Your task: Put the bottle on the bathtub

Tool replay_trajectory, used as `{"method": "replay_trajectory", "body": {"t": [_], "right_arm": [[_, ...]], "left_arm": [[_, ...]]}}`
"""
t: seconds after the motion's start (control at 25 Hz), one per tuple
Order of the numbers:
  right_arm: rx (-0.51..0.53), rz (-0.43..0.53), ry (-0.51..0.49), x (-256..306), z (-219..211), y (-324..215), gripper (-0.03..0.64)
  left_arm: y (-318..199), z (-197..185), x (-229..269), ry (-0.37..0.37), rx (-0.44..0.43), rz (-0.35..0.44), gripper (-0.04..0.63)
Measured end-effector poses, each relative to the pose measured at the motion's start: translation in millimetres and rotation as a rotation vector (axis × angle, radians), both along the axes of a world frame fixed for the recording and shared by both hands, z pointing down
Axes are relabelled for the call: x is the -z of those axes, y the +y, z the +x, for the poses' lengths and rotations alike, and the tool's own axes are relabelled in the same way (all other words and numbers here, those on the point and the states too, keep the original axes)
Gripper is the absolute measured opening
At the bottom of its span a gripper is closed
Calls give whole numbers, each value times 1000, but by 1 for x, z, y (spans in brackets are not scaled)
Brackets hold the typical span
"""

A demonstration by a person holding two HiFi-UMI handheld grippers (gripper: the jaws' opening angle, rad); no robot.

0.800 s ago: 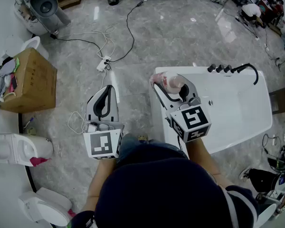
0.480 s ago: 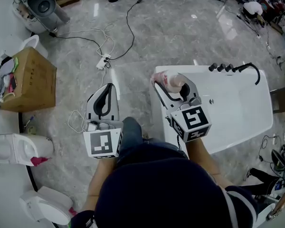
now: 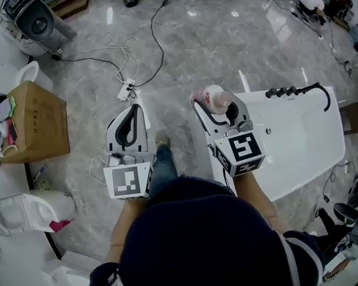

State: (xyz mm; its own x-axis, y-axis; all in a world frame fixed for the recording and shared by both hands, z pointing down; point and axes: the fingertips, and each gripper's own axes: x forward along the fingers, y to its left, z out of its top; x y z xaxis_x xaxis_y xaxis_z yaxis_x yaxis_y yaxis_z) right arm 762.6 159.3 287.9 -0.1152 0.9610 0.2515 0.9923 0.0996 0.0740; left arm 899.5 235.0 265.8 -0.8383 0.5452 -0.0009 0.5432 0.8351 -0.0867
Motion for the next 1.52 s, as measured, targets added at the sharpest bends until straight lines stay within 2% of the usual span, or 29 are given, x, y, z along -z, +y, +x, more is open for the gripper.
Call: {"method": "replay_trajectory", "body": {"t": [0.28, 0.44, 0.52, 0.72, 0.92, 1.16, 1.52], "right_arm": [[-61, -24, -26, 11, -47, 92, 244], [-104, -20, -19, 13, -78, 127, 244], [-131, -18, -14, 11, -89, 140, 244], [-214, -2, -17, 1, -113, 153, 244], [-307, 11, 15, -3, -146, 146, 244], [-367, 1, 18, -4, -193, 154, 244], [-430, -18, 15, -4, -296, 205, 244]], "left_arm": [[99, -53, 13, -28, -66, -29, 25], [144, -84, 9, 0, -99, -30, 25], [159, -102, 11, -28, -136, -35, 25], [179, -138, 3, -52, -234, -16, 25], [182, -174, -3, -34, -304, 22, 25], [199, -220, -11, -8, -361, 23, 25], [251, -328, -2, -26, -454, 35, 25]]}}
